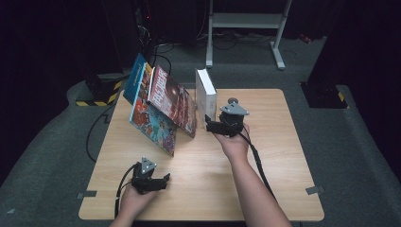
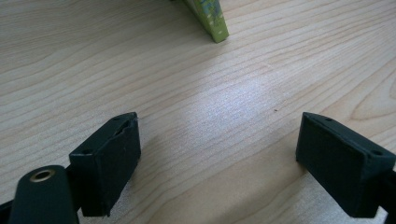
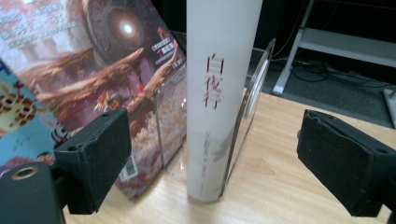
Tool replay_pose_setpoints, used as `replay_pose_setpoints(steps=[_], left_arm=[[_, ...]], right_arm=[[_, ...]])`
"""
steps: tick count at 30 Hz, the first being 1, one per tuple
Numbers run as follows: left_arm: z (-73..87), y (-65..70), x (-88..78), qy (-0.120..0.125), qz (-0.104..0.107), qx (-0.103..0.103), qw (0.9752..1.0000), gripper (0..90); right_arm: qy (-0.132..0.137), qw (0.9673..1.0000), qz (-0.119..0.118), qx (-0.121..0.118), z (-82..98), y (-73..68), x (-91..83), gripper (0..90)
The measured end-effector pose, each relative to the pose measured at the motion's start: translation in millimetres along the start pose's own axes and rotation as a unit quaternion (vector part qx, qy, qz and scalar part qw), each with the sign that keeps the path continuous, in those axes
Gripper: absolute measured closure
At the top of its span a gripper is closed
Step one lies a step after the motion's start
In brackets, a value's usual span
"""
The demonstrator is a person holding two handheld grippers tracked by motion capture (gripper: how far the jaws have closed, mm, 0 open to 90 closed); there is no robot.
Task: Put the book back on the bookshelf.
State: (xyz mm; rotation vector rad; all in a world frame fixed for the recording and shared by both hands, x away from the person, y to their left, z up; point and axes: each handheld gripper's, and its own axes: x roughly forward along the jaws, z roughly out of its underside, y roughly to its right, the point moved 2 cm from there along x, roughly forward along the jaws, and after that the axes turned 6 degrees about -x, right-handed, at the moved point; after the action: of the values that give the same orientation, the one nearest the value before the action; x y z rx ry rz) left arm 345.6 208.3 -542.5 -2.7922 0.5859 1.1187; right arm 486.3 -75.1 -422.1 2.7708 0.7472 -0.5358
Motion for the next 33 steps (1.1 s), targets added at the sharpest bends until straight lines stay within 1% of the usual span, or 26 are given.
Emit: replay_pose_setpoints(steps=[2, 4, 7, 9, 11, 14, 17, 19, 21, 25, 27, 29, 33], left_arm=[[0.0, 0.0, 0.0, 0.000, 0.000, 0.000, 1.0000, 13.8], [0.0, 0.0, 0.0, 0.000, 0.000, 0.000, 1.0000, 13.8], [-0.1, -0.1, 0.0, -0.001, 0.000, 0.000, 1.0000, 13.7], [-0.2, -0.3, -0.1, -0.003, 0.000, 0.000, 1.0000, 13.6], [-0.3, -0.1, 0.3, -0.002, -0.001, -0.002, 1.0000, 13.3], [-0.4, -0.2, 0.6, -0.003, -0.002, -0.004, 1.0000, 12.4], [-0.6, -0.4, 0.6, -0.003, -0.003, -0.003, 1.0000, 12.1], [-0.6, -0.5, 0.7, -0.003, -0.004, -0.002, 1.0000, 12.1], [-0.8, -0.5, 0.9, -0.003, -0.003, -0.002, 1.0000, 12.0], [-1.6, -0.7, 1.6, -0.004, -0.003, 0.000, 1.0000, 11.6], [-1.8, -0.4, 2.0, -0.004, -0.003, -0.002, 1.0000, 11.6], [-2.3, -0.3, 2.7, -0.003, -0.003, -0.003, 1.0000, 11.6], [-3.2, -0.7, 3.4, -0.003, -0.003, -0.002, 1.0000, 11.6]], right_arm=[[-0.007, 1.0000, -0.002, -0.003, 3.4, -0.4, -3.8, 9.8], [-0.005, 1.0000, -0.005, -0.004, 7.3, -0.6, -8.5, 9.8], [-0.010, 0.9999, -0.009, -0.008, 14.4, -0.3, -15.8, 9.7], [-0.011, 0.9999, -0.008, -0.009, 20.1, 0.6, -21.5, 9.6], [-0.009, 0.9998, -0.005, -0.016, 26.5, 2.0, -27.5, 9.6], [-0.007, 0.9998, -0.002, -0.016, 37.3, 5.2, -37.4, 9.6], [-0.013, 0.9998, -0.005, -0.013, 49.8, 9.9, -47.0, 9.7], [-0.018, 0.9996, -0.004, -0.019, 59.3, 13.5, -53.2, 9.7], [-0.022, 0.9996, -0.002, -0.018, 69.5, 17.4, -59.2, 9.7], [-0.047, 0.9987, 0.003, -0.018, 93.0, 25.1, -71.3, 9.7], [-0.060, 0.9980, 0.005, -0.018, 106.9, 28.6, -77.4, 9.8], [-0.073, 0.9972, 0.007, -0.013, 121.5, 32.6, -83.8, 9.8], [-0.104, 0.9944, 0.012, -0.013, 151.1, 42.0, -97.4, 9.8]])
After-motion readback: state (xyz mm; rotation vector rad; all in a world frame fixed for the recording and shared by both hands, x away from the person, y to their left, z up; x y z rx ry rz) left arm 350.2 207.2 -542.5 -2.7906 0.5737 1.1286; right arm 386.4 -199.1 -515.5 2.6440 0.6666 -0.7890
